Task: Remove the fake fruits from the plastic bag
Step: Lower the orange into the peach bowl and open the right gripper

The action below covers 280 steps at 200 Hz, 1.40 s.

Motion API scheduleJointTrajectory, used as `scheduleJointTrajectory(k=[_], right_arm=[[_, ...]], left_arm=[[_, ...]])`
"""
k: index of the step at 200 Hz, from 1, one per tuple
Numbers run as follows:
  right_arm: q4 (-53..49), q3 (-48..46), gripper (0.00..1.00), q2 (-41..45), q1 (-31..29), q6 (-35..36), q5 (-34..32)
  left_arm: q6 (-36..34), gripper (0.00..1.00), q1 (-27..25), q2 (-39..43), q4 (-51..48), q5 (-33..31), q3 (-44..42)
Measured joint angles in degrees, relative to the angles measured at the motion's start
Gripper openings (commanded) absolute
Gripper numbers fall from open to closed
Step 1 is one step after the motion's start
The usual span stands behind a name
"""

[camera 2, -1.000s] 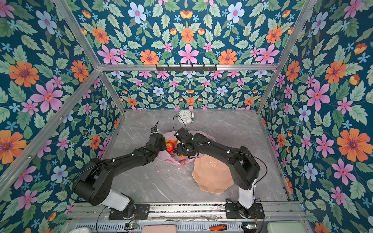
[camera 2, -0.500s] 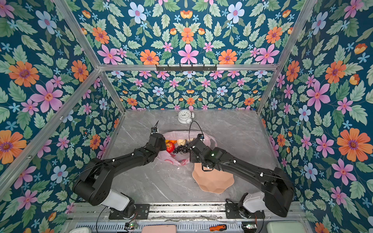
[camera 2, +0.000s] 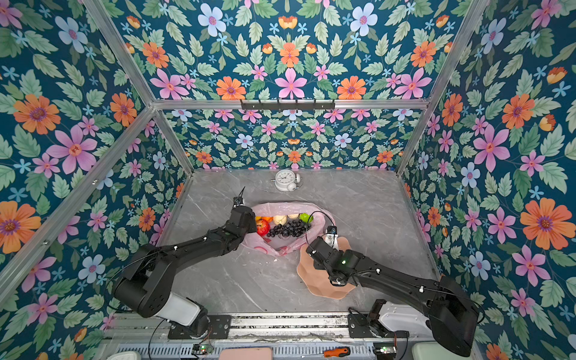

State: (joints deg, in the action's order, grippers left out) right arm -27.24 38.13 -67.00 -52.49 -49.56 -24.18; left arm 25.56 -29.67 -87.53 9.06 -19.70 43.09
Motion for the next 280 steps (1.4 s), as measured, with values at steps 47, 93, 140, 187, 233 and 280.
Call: scheduleJointTrajectory(k=[47, 93, 140, 187, 233, 280], right_arm=[[3.26, -3.13, 0.6, -0.98, -0.02, -2.21, -2.89], [4.35, -4.04, 0.61, -3.02, -2.05, -5.84, -6.01], [4.0, -4.07, 0.62, -4.83, -2.75, -9.27, -8.94], [2.97, -3.69, 0.63, -7.54, -3.34, -11.98, -11.04], [1.79, -1.84, 0.68, -12.0, -5.38, -15.23, -13.11], [-2.27, 1.49, 0.76, -15.78, -7.34, -18.67, -14.56]], left_arm=[[0.0, 0.03, 0.0, 0.02, 0.0, -0.15, -0.09], [0.0, 0.03, 0.0, 0.02, 0.0, -0.37, -0.13], [0.0, 0.03, 0.0, -0.31, 0.09, -0.57, -0.2], [0.0, 0.03, 0.0, -0.31, 0.15, -0.57, -0.2], [0.0, 0.04, 0.0, -0.31, 0.13, -0.76, -0.2], [-0.02, 0.04, 0.0, -0.31, 0.13, -1.09, -0.22]])
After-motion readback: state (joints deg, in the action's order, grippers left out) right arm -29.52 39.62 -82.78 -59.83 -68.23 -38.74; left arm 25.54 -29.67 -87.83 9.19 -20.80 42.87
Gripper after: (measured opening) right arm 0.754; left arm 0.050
